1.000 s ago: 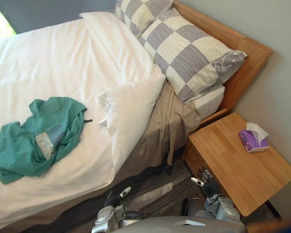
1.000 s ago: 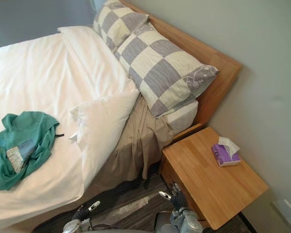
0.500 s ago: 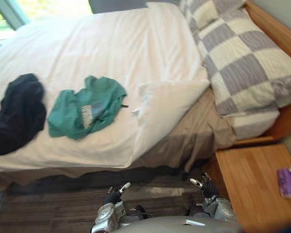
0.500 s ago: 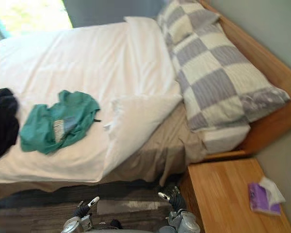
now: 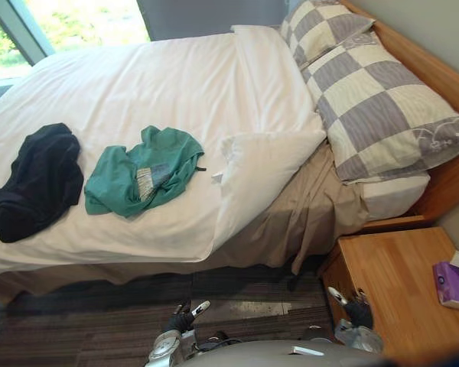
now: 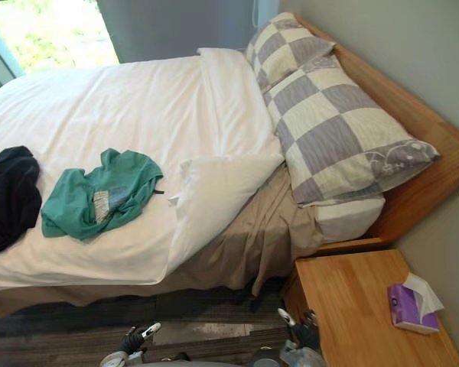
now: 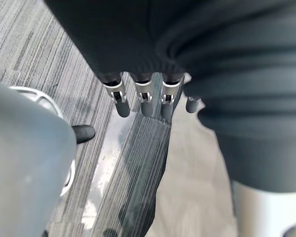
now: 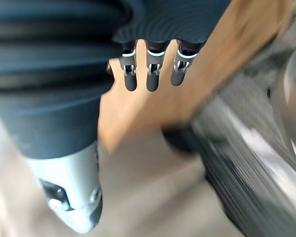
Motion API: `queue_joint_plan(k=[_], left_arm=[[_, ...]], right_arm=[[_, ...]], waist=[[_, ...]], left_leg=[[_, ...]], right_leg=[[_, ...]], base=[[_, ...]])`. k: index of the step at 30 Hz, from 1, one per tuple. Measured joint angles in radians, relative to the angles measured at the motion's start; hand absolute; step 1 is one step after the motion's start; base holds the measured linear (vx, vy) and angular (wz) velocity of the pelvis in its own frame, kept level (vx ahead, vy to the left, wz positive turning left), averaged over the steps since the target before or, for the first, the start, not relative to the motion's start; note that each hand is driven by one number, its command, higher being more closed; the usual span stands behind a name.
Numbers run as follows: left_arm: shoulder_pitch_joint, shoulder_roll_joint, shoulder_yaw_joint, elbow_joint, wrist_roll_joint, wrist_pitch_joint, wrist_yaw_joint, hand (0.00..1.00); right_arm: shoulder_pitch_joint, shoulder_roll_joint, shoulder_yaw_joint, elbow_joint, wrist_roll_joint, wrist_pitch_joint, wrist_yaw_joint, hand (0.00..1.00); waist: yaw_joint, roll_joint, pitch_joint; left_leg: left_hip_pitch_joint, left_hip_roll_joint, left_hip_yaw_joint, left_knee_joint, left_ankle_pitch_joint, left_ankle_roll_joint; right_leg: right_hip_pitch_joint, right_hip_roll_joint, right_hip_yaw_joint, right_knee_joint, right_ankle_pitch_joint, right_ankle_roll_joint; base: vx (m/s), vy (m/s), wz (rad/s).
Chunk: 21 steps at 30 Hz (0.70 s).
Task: Tidy the bed and pick cloth on bed and put in laundry
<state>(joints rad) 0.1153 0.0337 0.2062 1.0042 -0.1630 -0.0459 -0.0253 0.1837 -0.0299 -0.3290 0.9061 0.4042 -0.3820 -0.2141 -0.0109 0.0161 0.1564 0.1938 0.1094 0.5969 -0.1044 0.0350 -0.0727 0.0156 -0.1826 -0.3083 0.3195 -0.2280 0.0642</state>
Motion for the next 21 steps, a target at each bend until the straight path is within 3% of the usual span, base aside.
queue_joint_plan(k=[2, 4, 7, 12, 16, 18, 21], left_arm=[[0.001, 0.012, -0.001, 0.000, 0.000, 0.012, -0.006, 0.00], [0.002, 0.031, -0.006, -0.001, 0.000, 0.033, -0.013, 0.00], [0.005, 0.069, -0.033, -0.001, -0.001, 0.045, -0.012, 0.00], [0.046, 0.122, -0.093, -0.001, 0.000, 0.063, -0.008, 0.00], [0.060, 0.152, -0.136, -0.001, 0.013, 0.063, 0.016, 0.00], [0.056, 0.163, -0.138, -0.014, 0.034, 0.061, 0.035, 0.00], [0.041, 0.172, -0.139, -0.058, 0.038, 0.057, 0.048, 0.00]], right_arm=[[0.024, -0.011, -0.034, -0.072, -0.007, -0.004, -0.050, 0.00], [0.033, -0.042, -0.069, -0.207, -0.100, -0.004, -0.137, 0.00], [0.017, -0.095, -0.074, -0.372, -0.191, 0.011, -0.172, 0.00], [-0.065, -0.182, -0.072, -0.546, -0.322, 0.073, -0.175, 0.00], [-0.156, -0.246, -0.038, -0.636, -0.405, 0.128, -0.141, 0.00], [-0.230, -0.289, 0.027, -0.676, -0.449, 0.157, -0.121, 0.00], [-0.367, -0.383, 0.118, -0.697, -0.515, 0.191, -0.095, 0.00]], waist=[[-0.007, -0.007, 0.001], [-0.009, -0.021, -0.003], [-0.004, -0.038, -0.001], [0.001, -0.051, 0.010], [0.002, -0.079, 0.039], [0.008, -0.098, 0.069], [0.018, -0.083, 0.112]], left_leg=[[0.012, 0.003, 0.010, 0.000, -0.001, 0.000], [0.018, 0.006, 0.027, 0.000, -0.003, 0.004], [0.013, 0.008, 0.025, 0.000, -0.007, 0.009], [-0.017, -0.004, 0.020, 0.001, -0.016, 0.019], [-0.056, -0.011, -0.017, 0.024, -0.024, 0.027], [-0.102, 0.011, -0.036, 0.119, -0.073, 0.030], [-0.206, 0.075, -0.084, 0.344, -0.187, 0.039]], right_leg=[[0.011, 0.007, 0.009, -0.011, 0.009, -0.002], [0.017, 0.017, 0.023, -0.034, 0.024, 0.001], [0.027, 0.025, 0.025, -0.068, 0.041, 0.003], [0.004, 0.031, 0.047, -0.085, 0.054, 0.002], [-0.007, 0.038, 0.106, -0.101, 0.080, 0.001], [-0.007, 0.038, 0.129, -0.104, 0.088, -0.005], [-0.007, 0.048, 0.145, -0.097, 0.096, -0.007]], base=[[0.02, 0.029, -0.26], [0.00, 0.033, -0.20], [0.01, 0.045, 0.00], [0.04, 0.034, 0.04], [0.08, 0.042, 0.28], [0.08, 0.034, 0.23], [0.01, 0.050, 0.24]])
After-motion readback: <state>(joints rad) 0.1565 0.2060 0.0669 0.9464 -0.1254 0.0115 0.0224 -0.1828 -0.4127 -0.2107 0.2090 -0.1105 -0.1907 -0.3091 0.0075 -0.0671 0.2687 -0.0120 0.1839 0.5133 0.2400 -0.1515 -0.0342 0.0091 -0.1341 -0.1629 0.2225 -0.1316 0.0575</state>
